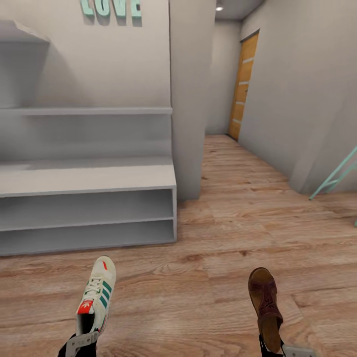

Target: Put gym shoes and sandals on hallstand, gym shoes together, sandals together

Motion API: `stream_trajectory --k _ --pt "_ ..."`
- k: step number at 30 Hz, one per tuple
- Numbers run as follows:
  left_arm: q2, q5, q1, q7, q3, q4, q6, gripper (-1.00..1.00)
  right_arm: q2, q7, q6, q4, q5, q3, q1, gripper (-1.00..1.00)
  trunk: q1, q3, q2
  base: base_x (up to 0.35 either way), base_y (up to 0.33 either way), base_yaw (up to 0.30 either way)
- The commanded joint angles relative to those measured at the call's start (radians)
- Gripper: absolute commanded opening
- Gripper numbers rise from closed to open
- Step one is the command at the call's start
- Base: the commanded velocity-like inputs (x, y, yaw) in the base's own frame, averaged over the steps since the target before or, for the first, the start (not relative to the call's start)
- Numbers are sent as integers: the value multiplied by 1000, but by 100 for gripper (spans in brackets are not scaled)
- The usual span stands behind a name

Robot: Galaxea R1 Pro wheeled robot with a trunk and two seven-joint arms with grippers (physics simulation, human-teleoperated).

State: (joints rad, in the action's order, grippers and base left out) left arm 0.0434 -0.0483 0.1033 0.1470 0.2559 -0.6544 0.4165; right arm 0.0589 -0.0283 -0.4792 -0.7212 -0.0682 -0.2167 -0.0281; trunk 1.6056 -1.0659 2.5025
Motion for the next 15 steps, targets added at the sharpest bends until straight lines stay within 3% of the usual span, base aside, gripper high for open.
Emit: stream_trajectory --k 1,4,15 --pt "0 -5 1 9 3 1 2 -100 -1 -5 -2 0 -4 -4 0 -100 0 0 0 0 0 248" --pt "0 -5 1 9 3 1 2 -100 -1 -5 -2 0 -4 -4 -1 -100 0 2 0 0 0 204" --pt "0 -5 1 9 3 1 2 -100 -2 -5 -2 -8 -1 -4 0 -100 0 1 0 0 0 12"
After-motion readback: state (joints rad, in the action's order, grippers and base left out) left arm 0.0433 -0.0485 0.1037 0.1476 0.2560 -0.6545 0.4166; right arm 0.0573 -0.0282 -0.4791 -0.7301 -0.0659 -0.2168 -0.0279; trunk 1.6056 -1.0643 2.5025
